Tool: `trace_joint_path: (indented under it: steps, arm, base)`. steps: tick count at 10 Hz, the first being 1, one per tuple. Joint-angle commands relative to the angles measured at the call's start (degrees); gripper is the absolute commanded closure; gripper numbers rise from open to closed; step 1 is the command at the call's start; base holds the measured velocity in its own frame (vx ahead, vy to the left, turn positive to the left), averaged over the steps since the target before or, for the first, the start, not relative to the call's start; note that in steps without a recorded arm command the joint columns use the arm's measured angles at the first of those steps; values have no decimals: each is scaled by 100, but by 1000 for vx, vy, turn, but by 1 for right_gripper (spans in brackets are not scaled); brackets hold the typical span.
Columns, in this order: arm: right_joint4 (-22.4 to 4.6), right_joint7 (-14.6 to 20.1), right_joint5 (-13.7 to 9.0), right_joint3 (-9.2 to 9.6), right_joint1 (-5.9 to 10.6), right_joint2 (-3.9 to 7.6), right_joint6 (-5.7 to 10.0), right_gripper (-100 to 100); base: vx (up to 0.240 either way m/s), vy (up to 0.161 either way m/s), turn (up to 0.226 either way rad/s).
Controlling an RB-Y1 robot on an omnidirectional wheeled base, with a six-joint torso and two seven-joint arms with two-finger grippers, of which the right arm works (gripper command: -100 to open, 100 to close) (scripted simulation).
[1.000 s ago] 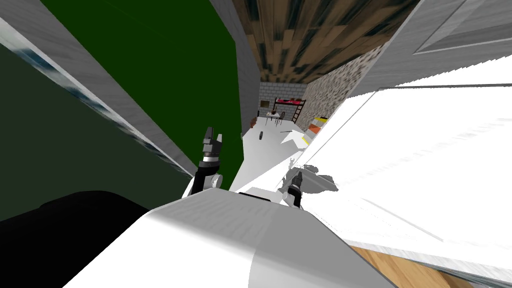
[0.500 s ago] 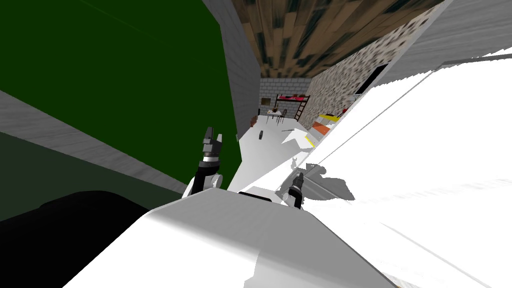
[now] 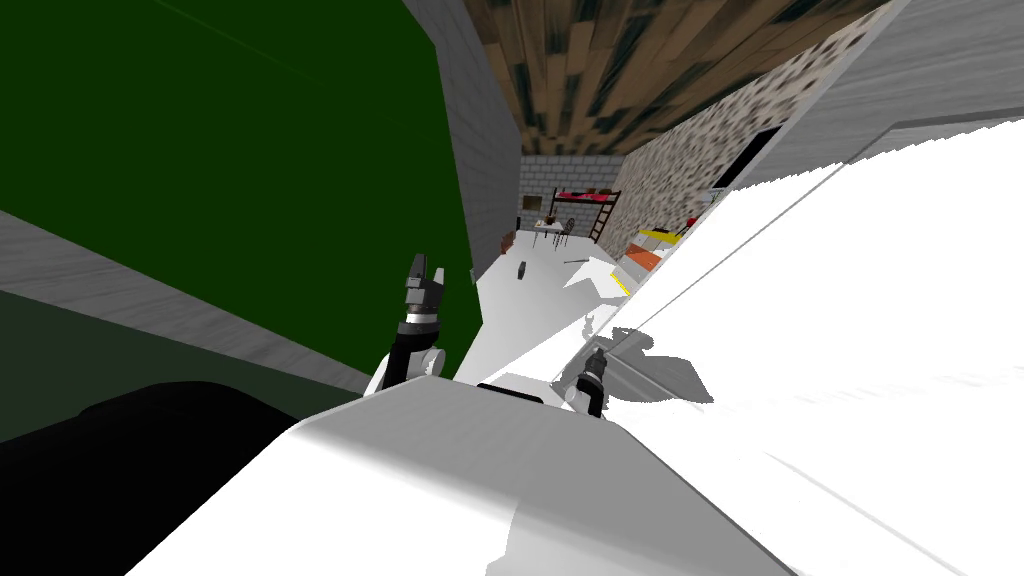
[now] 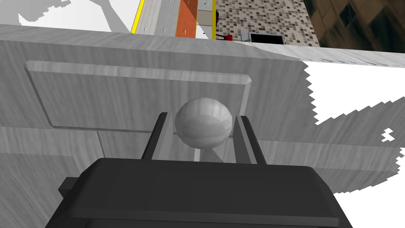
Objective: Push the door open
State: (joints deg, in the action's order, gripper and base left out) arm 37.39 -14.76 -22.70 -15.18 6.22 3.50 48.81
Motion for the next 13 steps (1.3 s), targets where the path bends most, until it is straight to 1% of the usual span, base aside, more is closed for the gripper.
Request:
trace_joint_path:
  steps: [1,3,4,8,11,12,13]
  arm:
    - [-6,1,0,2,-10,-8,-1,100]
    - [-6,1,0,2,-10,-8,-1,100]
    - [-15,-33,-61,-73,-19,33,-7,100]
    - [-16,-104,-195,-241,-24,107,-1,100]
    - [-18,-176,-330,-409,-29,161,6,100]
    - [-18,-176,-330,-409,-29,161,6,100]
    - [-19,-229,-430,-534,-32,193,10,100]
  base:
    - [-14,9,-1]
    - [-4,3,-1]
    - [111,-15,-19]
    - [177,-42,-31]
    - [192,-41,-42]
    - [119,-37,-15]
    - [179,-41,-53]
